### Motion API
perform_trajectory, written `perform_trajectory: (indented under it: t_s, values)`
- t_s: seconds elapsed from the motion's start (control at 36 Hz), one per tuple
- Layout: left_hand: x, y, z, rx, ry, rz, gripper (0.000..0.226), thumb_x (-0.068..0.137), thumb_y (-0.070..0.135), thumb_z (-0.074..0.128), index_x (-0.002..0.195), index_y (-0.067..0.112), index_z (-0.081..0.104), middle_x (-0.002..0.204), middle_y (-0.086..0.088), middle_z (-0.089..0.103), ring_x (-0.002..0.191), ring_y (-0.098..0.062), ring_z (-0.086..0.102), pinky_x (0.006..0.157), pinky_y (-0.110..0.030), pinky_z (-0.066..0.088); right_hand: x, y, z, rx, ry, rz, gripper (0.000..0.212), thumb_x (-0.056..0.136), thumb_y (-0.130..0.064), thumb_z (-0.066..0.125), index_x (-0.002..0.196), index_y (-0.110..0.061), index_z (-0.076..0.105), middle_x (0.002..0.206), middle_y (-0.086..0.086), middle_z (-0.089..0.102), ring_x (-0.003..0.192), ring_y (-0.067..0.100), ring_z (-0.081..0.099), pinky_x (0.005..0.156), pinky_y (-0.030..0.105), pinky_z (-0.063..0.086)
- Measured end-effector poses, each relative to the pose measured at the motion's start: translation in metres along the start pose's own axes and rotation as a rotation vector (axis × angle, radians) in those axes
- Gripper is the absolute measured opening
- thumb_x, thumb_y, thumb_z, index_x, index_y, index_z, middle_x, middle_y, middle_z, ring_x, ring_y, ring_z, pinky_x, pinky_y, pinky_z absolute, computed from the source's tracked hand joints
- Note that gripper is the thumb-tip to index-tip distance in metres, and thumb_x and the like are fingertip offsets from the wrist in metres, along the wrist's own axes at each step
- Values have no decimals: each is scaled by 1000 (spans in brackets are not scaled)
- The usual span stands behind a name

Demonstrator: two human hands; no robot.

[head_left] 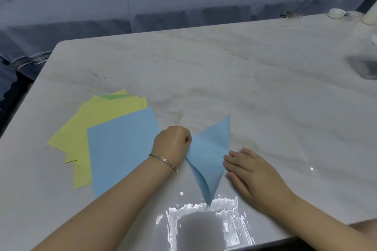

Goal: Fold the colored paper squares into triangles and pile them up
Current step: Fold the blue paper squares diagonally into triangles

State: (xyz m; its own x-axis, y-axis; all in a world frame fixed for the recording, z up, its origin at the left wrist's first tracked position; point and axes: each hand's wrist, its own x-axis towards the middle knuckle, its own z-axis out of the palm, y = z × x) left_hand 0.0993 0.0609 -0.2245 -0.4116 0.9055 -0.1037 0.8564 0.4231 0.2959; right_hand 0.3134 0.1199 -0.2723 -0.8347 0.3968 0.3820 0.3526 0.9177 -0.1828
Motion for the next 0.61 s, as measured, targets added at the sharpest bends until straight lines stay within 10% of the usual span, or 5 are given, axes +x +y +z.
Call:
perform_trajectory:
  t_s: [0.19, 0.31, 0.5, 0.61]
  values:
    - [-5, 5, 4, 151, 94, 145, 19, 67, 8, 69, 86, 13, 67, 95, -5, 62, 84, -27, 59, 55, -27, 39, 7, -16, -4, -96, 17, 64, 58, 99, -34, 22, 86, -11, 73, 93, 0, 71, 85, 21, 66, 94, 30, 35]
    - [-14, 17, 12, 50, -132, 349, 37, 97, 22, 38, 133, 20, 44, 147, 0, 32, 133, -14, 31, 100, -24, 27, 12, -19, -8, -101, -8, 82, 64, 99, -36, 17, 79, -13, 73, 85, -2, 71, 82, 22, 65, 90, 27, 34]
    - [-15, 6, 30, 239, -346, 468, 55, 99, 42, 21, 147, 22, 5, 155, 6, -10, 142, -11, -12, 113, -26, -7, 16, -22, -13, -119, -76, 126, 70, 99, -37, 11, 76, -16, 73, 83, -5, 71, 86, 21, 66, 86, 27, 34]
    - [-24, -5, 39, 280, -234, 475, 70, 93, 48, -9, 142, 19, 32, 151, 2, 26, 140, -17, 21, 115, -33, 20, 17, -22, -13, -187, -168, 211, 72, 99, -38, 7, 89, -16, 74, 98, -3, 72, 97, 24, 66, 89, 35, 33]
